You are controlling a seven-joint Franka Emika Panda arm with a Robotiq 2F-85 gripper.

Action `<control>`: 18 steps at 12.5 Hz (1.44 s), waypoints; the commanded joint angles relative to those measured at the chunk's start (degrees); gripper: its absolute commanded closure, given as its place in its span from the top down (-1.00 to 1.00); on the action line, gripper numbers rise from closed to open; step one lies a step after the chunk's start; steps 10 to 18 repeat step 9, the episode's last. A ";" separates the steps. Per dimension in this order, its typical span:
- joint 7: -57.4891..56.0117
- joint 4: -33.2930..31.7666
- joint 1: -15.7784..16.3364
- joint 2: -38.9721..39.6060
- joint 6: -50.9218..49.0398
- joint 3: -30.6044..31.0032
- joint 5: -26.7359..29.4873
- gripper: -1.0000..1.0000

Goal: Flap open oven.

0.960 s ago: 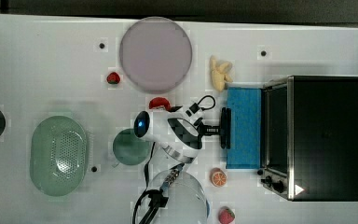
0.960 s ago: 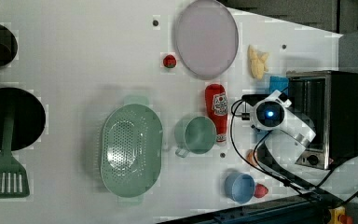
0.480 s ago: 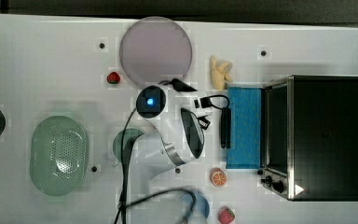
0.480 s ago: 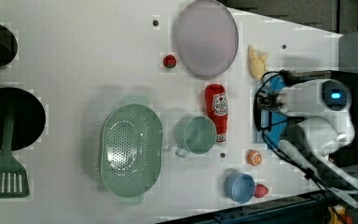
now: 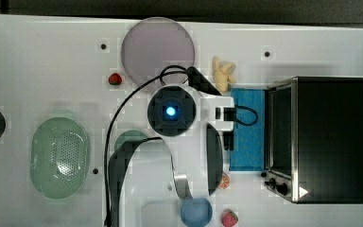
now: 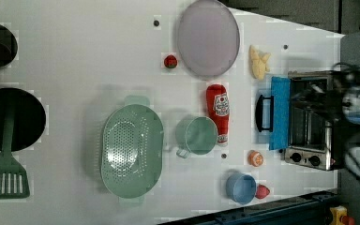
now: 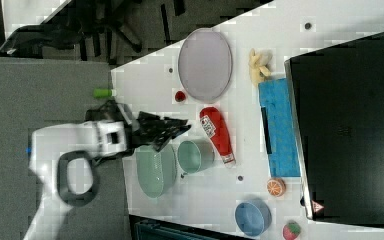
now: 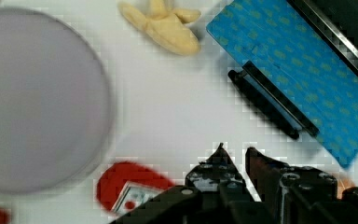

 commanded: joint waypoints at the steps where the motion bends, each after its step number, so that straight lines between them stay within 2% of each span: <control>1: 2.67 1.36 -0.45 -6.61 -6.58 -1.28 5.74 -0.65; 3: 2.67 1.91 -0.45 -10.76 -10.15 -1.61 7.66 -0.65; 6: 2.66 3.92 -0.41 -14.69 -15.38 -1.56 7.72 -0.65; 9: 2.52 8.93 -0.30 -15.73 -24.78 -1.52 7.72 -0.65; 18: 2.52 8.93 -0.30 -15.73 -24.78 -1.52 7.72 -0.65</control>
